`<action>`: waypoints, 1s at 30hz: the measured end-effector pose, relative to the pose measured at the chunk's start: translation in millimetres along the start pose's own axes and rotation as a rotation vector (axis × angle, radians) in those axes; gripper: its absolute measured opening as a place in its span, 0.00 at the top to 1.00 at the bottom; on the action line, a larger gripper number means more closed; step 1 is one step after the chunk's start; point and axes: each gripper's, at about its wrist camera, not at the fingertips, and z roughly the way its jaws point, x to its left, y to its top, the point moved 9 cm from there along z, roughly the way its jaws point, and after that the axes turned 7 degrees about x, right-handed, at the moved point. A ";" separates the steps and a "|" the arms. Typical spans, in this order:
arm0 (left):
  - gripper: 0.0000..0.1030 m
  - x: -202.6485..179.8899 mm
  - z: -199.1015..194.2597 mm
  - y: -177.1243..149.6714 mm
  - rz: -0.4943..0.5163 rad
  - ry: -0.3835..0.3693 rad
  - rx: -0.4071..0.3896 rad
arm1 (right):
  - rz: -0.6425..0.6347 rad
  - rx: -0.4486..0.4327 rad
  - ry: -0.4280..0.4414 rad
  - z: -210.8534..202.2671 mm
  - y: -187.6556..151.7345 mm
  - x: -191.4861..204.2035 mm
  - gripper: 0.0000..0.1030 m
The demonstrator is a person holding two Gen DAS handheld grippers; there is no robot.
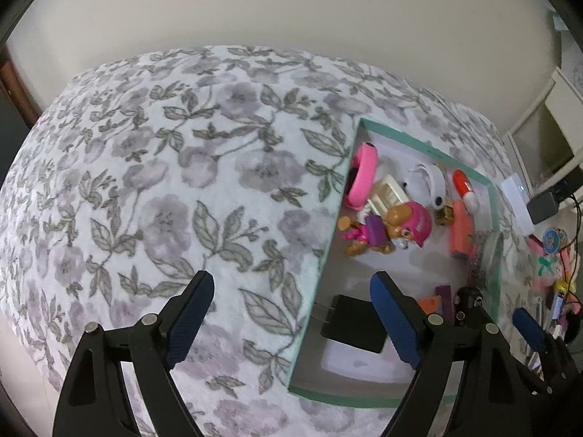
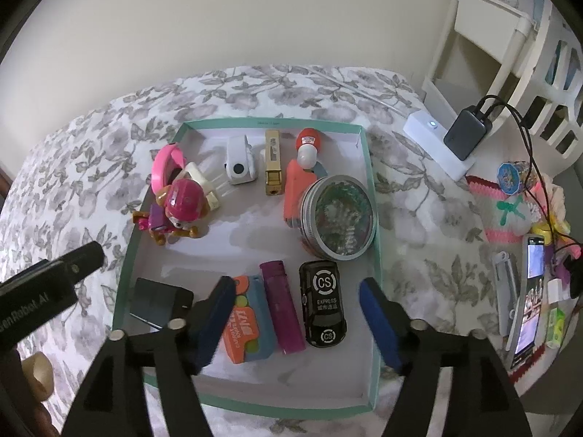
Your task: Organize rigid objects
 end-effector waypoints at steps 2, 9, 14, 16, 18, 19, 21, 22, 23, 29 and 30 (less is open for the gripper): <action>0.13 4.5 0.2 1.4 -0.009 0.009 -0.007 | 0.000 -0.003 0.000 -0.1 0.2 0.1 0.23; 0.02 10.1 -1.0 3.9 -0.032 0.025 -0.027 | -0.014 -0.023 -0.011 -1.1 2.1 2.3 0.04; 0.02 13.1 -1.3 4.9 -0.040 0.032 -0.034 | -0.016 -0.037 -0.031 -1.9 3.4 0.3 0.00; 0.02 12.3 -2.5 5.8 -0.033 0.033 -0.046 | -0.016 -0.036 -0.036 -1.0 3.3 -0.9 0.00; 0.02 12.0 -4.5 7.1 -0.028 0.044 -0.060 | -0.015 -0.035 -0.041 -0.4 3.2 -1.8 0.00; 0.02 11.9 -5.4 7.7 -0.026 0.046 -0.066 | -0.015 -0.036 -0.042 -0.5 3.4 -1.9 0.00; 0.02 11.8 -6.1 7.4 -0.027 0.039 -0.065 | -0.017 -0.038 -0.041 -0.8 3.6 -1.7 0.00; 0.02 11.8 -6.0 6.6 -0.030 0.034 -0.060 | -0.018 -0.040 -0.041 -1.2 3.6 -1.3 0.00; 0.02 11.6 -5.7 5.5 -0.029 0.024 -0.053 | -0.019 -0.041 -0.039 -1.5 3.6 -0.8 0.00; 0.02 12.6 -11.6 -2.7 0.000 0.038 -0.048 | -0.021 -0.047 -0.021 -6.0 -0.1 3.1 0.00; 0.02 14.0 -12.8 -3.9 0.002 0.041 -0.051 | -0.018 -0.048 -0.020 -7.4 -1.1 2.8 0.00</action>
